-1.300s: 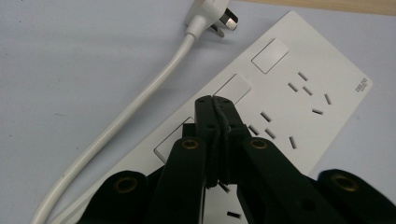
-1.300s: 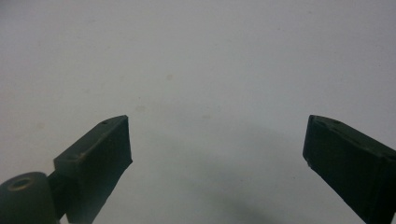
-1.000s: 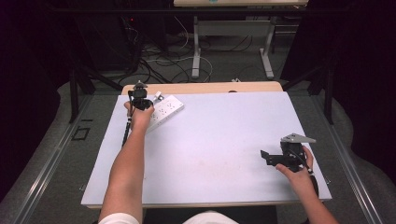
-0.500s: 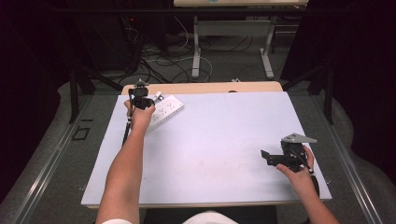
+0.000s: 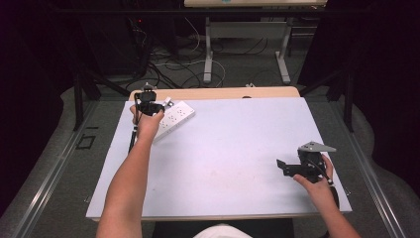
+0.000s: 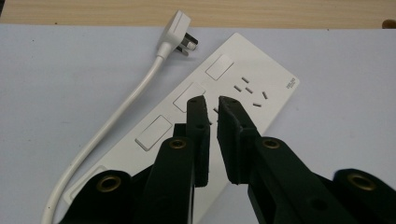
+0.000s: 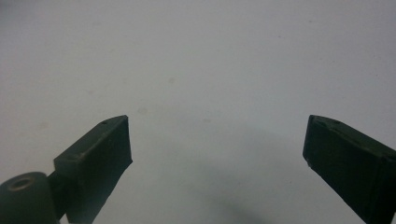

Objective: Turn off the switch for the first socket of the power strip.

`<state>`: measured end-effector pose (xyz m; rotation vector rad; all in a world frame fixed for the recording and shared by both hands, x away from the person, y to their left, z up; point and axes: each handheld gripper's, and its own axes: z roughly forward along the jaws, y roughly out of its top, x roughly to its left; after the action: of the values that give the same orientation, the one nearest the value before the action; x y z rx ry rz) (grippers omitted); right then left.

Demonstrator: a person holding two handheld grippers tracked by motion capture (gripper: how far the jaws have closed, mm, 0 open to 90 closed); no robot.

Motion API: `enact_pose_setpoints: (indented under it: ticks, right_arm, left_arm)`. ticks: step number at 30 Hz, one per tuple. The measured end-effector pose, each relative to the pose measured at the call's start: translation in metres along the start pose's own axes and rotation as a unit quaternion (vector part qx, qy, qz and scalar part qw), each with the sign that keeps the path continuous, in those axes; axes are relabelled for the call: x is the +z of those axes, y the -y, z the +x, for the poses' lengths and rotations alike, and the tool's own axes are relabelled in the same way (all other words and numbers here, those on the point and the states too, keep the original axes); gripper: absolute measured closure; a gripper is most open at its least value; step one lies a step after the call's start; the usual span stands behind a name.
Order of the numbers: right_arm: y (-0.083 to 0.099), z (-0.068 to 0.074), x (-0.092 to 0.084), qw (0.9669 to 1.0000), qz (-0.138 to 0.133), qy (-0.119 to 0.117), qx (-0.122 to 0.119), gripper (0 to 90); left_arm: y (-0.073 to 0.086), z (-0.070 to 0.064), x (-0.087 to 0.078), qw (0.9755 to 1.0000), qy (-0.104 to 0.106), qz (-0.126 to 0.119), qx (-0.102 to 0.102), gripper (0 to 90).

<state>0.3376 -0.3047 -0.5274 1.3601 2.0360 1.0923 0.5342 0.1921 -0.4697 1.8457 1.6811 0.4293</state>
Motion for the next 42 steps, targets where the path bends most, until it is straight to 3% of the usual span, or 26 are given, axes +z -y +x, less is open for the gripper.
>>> enact_pose_setpoints:
  ticks: [8, 14, 33, 42]
  right_arm:
    - [0.000, 0.000, 0.000, 1.0000, -0.003, -0.005, -0.002, 7.1]
    - [0.000, 0.001, 0.000, 1.0000, -0.003, -0.005, -0.002, 7.1]
    - [0.000, 0.001, 0.000, 1.0000, -0.004, -0.006, -0.007, 7.1]
    - [0.000, 0.002, 0.000, 1.0000, -0.003, -0.006, -0.006, 7.1]
  left_arm:
    - [0.001, -0.003, -0.007, 0.9999, 0.008, 0.002, 0.012, 76.4]
    - [0.002, -0.006, -0.013, 0.9997, 0.017, -0.011, 0.015, 72.5]
    - [0.011, -0.003, -0.023, 0.9990, 0.035, -0.020, 0.016, 63.3]
    - [0.013, -0.009, -0.025, 0.9982, 0.042, -0.009, 0.042, 54.9]
